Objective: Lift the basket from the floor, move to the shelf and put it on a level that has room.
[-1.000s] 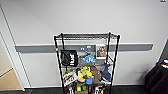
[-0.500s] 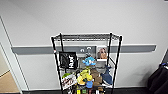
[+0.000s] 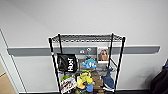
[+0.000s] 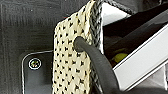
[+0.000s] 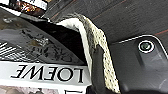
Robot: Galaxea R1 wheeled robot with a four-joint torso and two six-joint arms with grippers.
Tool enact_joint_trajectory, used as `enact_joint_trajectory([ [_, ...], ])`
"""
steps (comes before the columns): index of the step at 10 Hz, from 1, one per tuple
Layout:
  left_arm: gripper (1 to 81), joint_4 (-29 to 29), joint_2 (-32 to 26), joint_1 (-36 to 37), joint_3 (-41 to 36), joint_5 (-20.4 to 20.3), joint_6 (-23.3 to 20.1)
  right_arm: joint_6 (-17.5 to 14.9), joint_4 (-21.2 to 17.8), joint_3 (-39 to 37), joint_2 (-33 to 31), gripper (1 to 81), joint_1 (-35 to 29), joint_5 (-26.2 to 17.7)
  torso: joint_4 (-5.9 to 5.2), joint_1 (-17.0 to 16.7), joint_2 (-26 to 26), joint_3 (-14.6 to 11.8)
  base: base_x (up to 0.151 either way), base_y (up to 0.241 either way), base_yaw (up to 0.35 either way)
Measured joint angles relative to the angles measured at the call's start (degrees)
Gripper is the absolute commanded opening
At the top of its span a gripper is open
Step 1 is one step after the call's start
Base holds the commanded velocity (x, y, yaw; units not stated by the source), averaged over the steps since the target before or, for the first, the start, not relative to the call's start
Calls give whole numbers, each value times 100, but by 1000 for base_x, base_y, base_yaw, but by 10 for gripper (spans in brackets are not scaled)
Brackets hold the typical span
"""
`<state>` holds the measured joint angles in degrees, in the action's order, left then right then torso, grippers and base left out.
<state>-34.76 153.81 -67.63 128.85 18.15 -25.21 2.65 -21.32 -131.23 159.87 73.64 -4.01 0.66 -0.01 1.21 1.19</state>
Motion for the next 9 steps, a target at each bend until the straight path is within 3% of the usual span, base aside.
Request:
enact_joint_trajectory([
  [9, 10, -2, 27, 7, 15, -7, 0, -1, 7, 2, -22, 10, -9, 7, 0, 3, 0, -2, 132, -45, 0],
])
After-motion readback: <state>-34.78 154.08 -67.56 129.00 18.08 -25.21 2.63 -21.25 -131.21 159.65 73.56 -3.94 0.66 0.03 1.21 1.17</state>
